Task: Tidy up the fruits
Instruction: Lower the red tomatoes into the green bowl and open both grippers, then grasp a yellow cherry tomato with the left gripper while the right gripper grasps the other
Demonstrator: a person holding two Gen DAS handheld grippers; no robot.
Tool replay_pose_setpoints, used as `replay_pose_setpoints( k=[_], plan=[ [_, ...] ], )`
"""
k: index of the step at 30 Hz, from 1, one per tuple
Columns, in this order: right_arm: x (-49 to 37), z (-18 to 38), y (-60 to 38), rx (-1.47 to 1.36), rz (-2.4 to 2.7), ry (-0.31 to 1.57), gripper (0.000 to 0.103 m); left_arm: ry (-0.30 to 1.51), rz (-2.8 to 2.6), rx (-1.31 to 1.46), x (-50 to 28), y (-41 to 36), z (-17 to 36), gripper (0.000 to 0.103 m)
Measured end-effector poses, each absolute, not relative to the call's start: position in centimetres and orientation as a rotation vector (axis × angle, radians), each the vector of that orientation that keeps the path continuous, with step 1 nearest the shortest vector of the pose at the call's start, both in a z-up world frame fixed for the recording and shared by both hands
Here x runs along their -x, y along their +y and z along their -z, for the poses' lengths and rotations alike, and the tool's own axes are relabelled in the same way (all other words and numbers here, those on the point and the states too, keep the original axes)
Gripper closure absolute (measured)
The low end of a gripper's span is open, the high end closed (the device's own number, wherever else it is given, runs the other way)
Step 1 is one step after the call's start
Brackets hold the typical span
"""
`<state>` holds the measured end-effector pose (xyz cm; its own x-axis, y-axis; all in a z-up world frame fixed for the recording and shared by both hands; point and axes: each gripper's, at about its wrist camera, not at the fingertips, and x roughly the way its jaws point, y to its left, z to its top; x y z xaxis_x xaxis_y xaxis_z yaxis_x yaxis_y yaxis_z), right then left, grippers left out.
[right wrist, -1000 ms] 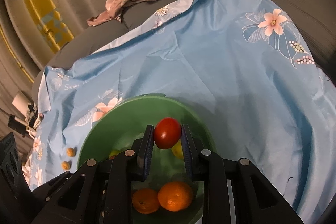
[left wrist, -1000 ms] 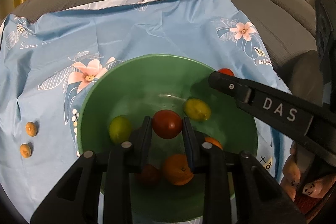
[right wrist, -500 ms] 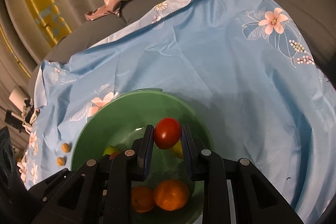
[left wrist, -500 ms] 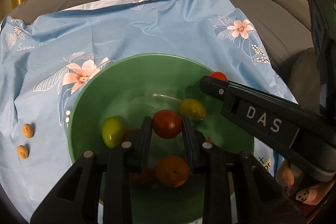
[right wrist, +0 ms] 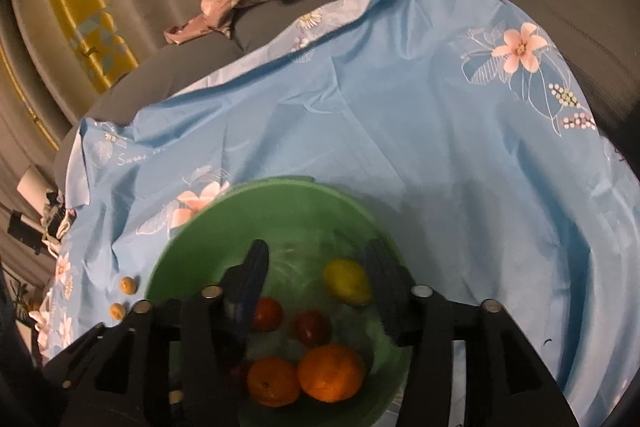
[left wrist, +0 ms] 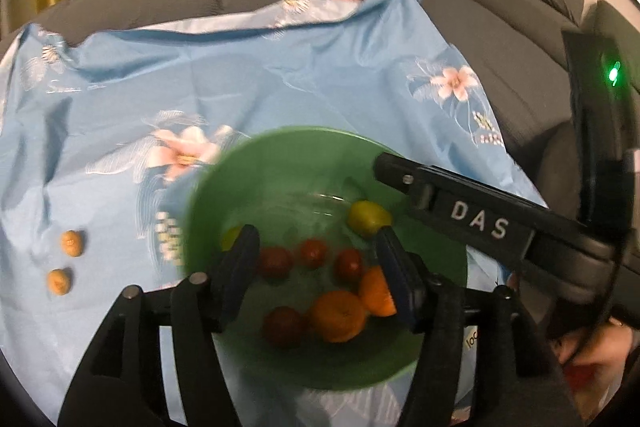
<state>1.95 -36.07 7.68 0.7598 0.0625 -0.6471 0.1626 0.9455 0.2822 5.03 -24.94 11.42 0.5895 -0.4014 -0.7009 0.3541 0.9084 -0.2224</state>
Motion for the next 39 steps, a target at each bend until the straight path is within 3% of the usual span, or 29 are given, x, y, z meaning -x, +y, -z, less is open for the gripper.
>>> replay_pose_setpoints(
  k=[11,18,32,35,39],
  plan=[
    [-2.4,-8.9,-32.3,-0.292,0.01,0.663,0.052,0.792,0.194,0.133,-3.0,-11.8,-13.6,0.029],
    [-2.7,-9.5,-27.8,-0.216,-0.092,0.649,0.052,0.832,-0.002,0.272,-3.8,-3.5,-11.0,0.028],
    [-4.6,-7.9,-18.7,-0.045,-0.241,0.73,0.052,0.93,0.011,0.338,-7.1,-0.3,-7.5,0.029],
    [-5.4,-7.0,-16.2,-0.014,-0.321,0.77,0.052,0.941,0.032,0.38,-8.0,0.3,-6.8,0.033],
    [-7.2,-5.3,-13.4,0.035,-0.402,0.842,0.052,0.999,0.059,0.44,-9.3,0.8,-5.5,0.047]
  ],
)
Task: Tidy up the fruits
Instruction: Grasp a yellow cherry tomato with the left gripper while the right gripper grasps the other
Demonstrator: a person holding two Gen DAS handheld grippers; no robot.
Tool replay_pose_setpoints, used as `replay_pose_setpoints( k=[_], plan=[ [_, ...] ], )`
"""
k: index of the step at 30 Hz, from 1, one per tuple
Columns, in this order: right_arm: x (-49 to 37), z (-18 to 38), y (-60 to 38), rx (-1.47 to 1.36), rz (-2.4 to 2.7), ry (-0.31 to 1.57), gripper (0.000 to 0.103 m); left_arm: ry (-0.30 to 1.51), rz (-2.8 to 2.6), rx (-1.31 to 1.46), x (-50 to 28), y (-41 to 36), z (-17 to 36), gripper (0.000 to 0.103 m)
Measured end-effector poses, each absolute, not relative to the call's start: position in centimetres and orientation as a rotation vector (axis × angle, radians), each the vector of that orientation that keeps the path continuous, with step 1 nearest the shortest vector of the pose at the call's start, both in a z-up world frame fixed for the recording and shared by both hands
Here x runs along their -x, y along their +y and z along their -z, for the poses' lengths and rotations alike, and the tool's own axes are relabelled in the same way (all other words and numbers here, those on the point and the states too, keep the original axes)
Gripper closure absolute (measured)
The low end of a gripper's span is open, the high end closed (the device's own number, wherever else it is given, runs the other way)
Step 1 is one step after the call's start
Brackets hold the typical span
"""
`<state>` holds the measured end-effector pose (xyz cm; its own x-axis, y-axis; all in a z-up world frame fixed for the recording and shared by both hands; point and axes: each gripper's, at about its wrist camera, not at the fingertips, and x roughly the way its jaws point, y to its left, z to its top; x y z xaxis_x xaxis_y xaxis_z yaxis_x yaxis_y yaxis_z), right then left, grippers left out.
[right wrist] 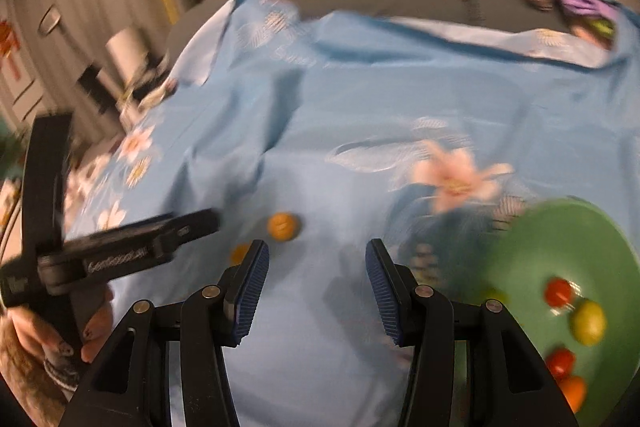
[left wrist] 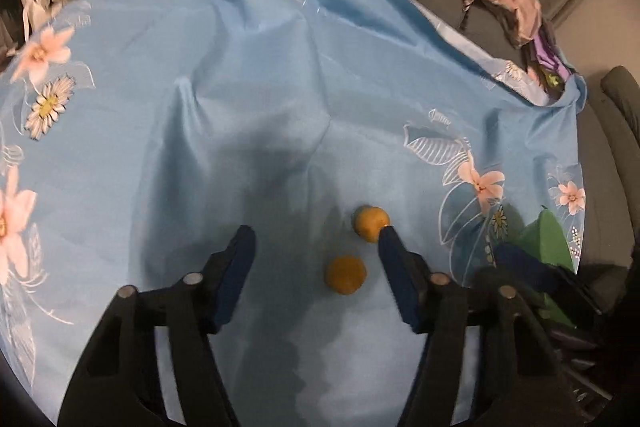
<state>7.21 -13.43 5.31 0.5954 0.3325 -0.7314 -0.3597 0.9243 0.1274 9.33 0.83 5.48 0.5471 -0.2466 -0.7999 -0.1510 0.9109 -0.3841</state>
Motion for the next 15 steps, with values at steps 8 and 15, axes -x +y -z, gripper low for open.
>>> replay_pose_setpoints(
  k=[8,15],
  plan=[
    [-12.7,-2.7,-12.8,-0.16,-0.407,1.005,0.064,1.051,0.101,0.431,-8.3,0.2,-4.2,0.059],
    [-13.9,-1.6,-10.6,-0.124,-0.402,1.038,0.064,1.079,0.122,0.395,-8.4,-1.5,-3.4,0.059]
  ],
)
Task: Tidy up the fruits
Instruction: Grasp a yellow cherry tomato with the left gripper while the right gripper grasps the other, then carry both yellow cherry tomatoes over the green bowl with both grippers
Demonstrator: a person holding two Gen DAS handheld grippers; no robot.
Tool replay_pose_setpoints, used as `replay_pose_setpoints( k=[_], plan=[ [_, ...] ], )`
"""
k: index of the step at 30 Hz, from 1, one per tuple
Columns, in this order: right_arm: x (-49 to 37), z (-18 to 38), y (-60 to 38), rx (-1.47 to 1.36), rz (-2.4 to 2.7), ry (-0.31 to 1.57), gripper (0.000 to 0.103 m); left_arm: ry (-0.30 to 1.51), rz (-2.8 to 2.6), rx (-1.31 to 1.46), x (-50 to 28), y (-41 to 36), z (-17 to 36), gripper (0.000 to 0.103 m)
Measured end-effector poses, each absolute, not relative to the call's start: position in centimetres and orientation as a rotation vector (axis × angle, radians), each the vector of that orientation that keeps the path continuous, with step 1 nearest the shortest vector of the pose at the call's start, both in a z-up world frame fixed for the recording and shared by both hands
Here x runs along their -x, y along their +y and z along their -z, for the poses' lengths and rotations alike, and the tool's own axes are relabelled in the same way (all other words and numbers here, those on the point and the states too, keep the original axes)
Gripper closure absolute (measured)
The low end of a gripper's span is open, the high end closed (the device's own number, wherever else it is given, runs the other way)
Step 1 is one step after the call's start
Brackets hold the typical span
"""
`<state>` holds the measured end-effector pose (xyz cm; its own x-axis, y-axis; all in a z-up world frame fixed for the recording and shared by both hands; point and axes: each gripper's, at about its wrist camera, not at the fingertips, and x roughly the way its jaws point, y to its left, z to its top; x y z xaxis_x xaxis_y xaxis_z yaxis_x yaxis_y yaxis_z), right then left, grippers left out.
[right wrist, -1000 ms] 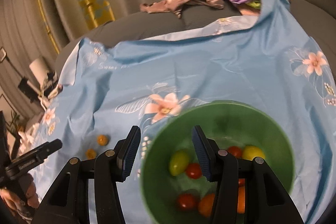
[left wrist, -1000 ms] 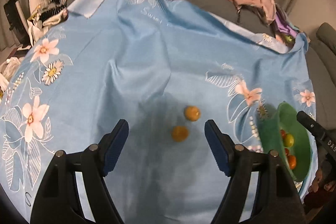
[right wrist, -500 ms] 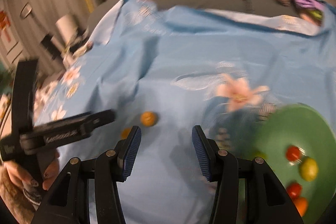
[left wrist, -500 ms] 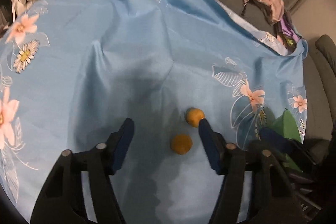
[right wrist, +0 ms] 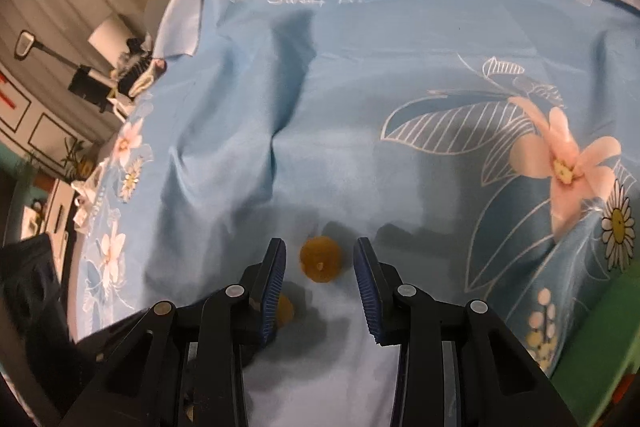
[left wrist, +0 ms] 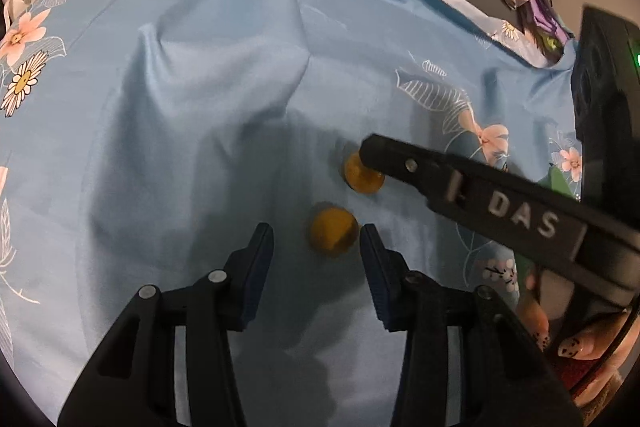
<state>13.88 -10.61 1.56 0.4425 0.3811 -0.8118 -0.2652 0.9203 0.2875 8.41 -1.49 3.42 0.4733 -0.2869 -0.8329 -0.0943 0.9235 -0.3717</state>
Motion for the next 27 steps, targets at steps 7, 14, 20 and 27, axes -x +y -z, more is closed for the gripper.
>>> replay_pose_setpoints(
  k=[7,14,20,27],
  plan=[
    [-14.6,-0.6,-10.0,-0.1,-0.421,1.065,0.064,1.078,0.122,0.384,-8.6,-1.9,-3.1,0.066],
    [-15.0,0.0,-10.4,-0.117,-0.434,1.06,0.072,1.065,0.129,0.397,-8.7,-2.1,-3.0,0.077],
    [-14.8,0.0,-10.3,-0.112,-0.434,1.056,0.075,1.052,0.102,0.356,-8.5,-2.7,-3.5,0.078],
    [-12.3,-2.5,-12.1,-0.166,-0.446,0.985,0.075,0.981,0.081,0.323,-7.1,-3.0,-5.7,0.077]
  ],
)
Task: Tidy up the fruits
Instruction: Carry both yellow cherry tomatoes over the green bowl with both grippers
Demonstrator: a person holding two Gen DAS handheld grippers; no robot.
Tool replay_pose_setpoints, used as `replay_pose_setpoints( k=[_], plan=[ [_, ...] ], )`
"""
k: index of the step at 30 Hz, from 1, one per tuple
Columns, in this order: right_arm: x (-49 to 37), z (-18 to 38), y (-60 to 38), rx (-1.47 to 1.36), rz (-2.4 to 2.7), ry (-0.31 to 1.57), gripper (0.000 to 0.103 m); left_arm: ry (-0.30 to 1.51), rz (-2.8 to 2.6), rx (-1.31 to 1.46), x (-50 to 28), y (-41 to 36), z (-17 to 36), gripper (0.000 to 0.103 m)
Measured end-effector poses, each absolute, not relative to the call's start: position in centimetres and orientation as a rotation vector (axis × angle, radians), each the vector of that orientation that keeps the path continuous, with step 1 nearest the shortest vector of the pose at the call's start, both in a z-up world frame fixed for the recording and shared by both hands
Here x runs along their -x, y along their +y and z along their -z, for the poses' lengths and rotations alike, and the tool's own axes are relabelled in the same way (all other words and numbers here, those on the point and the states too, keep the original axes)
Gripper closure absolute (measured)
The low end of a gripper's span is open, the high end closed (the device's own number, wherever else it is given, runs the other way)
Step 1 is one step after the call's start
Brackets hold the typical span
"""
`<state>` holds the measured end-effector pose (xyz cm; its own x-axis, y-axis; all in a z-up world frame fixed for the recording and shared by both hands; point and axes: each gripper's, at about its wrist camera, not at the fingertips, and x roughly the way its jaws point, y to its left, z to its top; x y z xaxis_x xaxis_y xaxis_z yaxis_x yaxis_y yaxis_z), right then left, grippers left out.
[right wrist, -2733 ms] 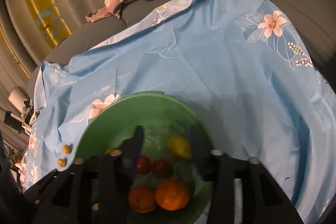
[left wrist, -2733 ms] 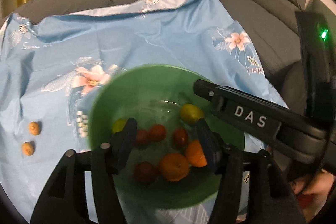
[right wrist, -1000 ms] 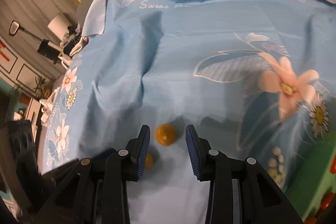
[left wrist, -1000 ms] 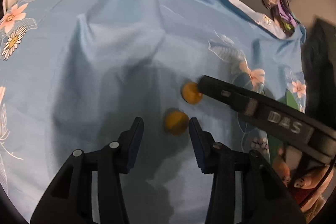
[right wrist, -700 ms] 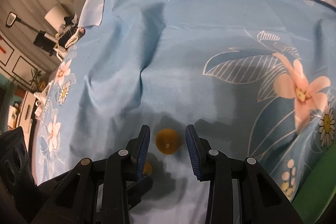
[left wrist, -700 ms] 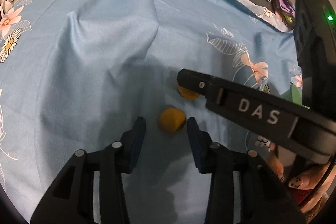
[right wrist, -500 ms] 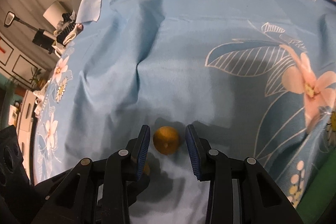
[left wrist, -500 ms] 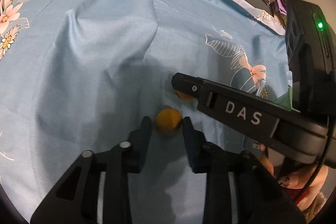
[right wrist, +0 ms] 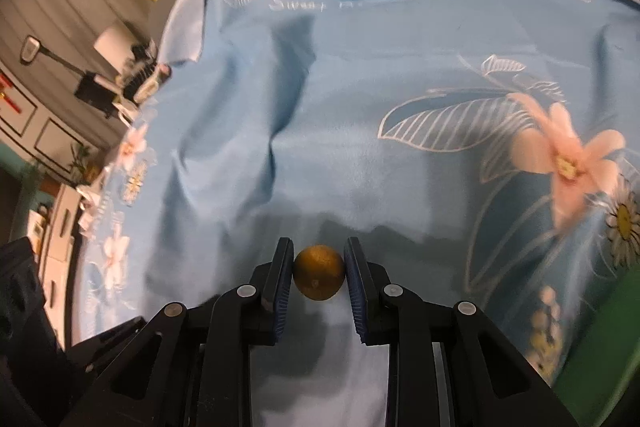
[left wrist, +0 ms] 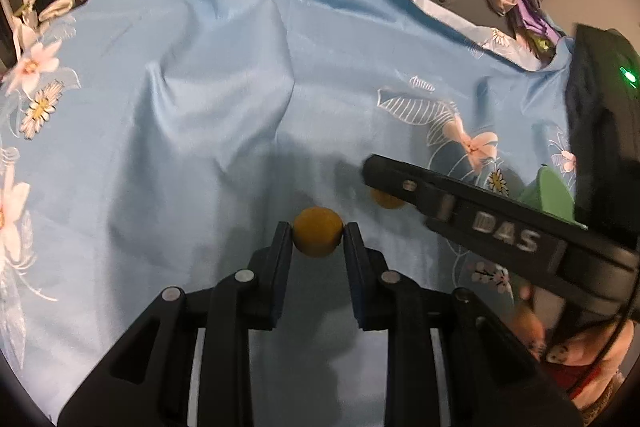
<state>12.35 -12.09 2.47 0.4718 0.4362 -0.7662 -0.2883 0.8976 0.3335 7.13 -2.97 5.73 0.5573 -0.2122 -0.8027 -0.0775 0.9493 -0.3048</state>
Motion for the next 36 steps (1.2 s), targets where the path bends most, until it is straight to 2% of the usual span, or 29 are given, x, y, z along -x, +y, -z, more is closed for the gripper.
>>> replay_pose_setpoints(
  k=[14,27,36],
  plan=[
    [-4.1,-8.7,-17.1,-0.235,-0.349,0.73,0.075,0.829,0.153,0.22,-3.2,-6.1,-10.5,0.077],
    [0.5,-9.8,-24.7,-0.234,-0.193,0.599,0.075,0.78,0.231,0.088,-2.0,-12.8,-12.1,0.077],
    [1.3,-9.8,-29.2,-0.277,-0.121,0.579,0.075,0.736,0.322,0.037,-1.8,-18.9,-13.4,0.077]
  ],
)
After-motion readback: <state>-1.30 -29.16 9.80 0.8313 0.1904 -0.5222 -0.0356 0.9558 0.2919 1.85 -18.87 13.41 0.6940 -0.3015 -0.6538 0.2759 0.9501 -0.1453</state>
